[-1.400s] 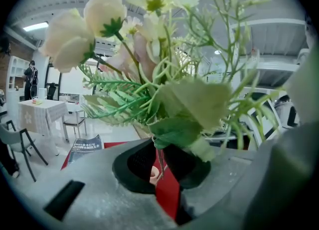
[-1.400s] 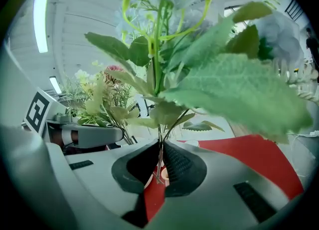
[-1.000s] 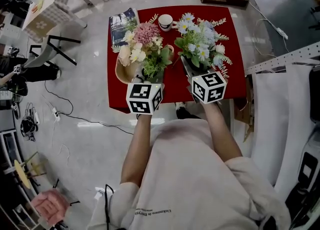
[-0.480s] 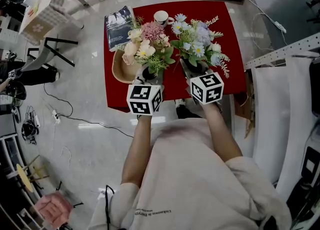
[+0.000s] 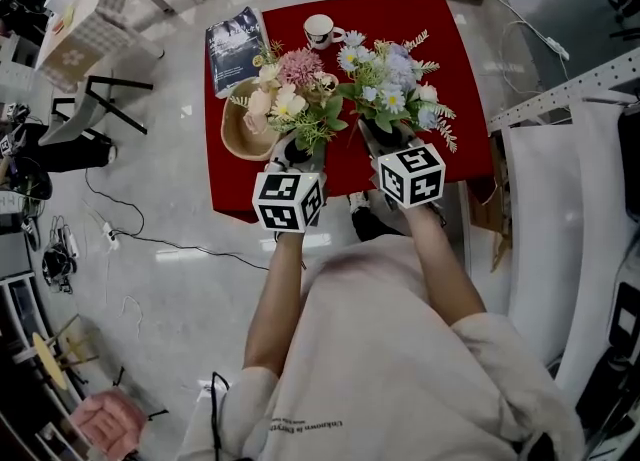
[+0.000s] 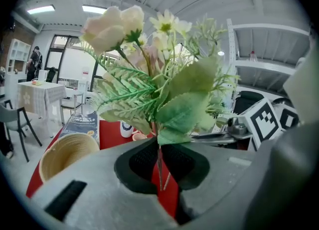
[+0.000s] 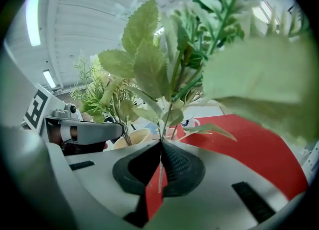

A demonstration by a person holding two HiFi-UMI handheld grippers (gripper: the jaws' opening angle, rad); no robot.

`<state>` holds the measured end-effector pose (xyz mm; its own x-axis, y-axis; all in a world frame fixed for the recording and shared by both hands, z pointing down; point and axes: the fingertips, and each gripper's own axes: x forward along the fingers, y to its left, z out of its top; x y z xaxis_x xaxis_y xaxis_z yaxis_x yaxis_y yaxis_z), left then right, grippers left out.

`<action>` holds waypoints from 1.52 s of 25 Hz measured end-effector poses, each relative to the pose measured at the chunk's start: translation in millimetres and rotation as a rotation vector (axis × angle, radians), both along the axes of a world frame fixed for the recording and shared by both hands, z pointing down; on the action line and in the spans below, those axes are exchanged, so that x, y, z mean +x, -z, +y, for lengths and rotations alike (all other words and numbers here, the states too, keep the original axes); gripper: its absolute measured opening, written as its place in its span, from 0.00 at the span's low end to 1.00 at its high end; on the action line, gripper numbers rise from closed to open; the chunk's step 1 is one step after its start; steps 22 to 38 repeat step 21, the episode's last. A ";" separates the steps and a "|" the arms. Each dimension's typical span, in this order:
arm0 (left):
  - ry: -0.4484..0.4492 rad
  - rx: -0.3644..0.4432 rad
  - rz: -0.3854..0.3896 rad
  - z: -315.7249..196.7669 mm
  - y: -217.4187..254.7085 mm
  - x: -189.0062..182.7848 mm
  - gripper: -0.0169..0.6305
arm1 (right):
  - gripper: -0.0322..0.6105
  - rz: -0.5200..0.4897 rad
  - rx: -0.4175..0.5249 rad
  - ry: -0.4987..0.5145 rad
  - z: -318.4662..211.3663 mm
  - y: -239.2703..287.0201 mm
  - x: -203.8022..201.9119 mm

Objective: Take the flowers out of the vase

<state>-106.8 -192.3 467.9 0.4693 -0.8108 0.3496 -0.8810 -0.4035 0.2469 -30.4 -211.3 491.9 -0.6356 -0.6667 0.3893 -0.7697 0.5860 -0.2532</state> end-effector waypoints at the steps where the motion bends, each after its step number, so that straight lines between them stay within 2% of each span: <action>1: 0.002 -0.005 0.007 1.0 0.6 -0.8 0.08 | 0.07 0.003 -0.009 -0.004 0.6 0.4 0.7; 14: 0.009 -0.026 0.061 69.4 -37.6 6.7 0.08 | 0.07 -0.014 -0.049 -0.044 65.1 -35.3 23.2; 21: 0.013 -0.057 0.077 115.0 -41.7 5.9 0.08 | 0.07 -0.031 -0.061 -0.069 107.3 -35.7 28.6; 38: 0.013 -0.057 0.077 115.0 -41.7 5.9 0.08 | 0.07 -0.031 -0.061 -0.069 107.3 -35.7 28.6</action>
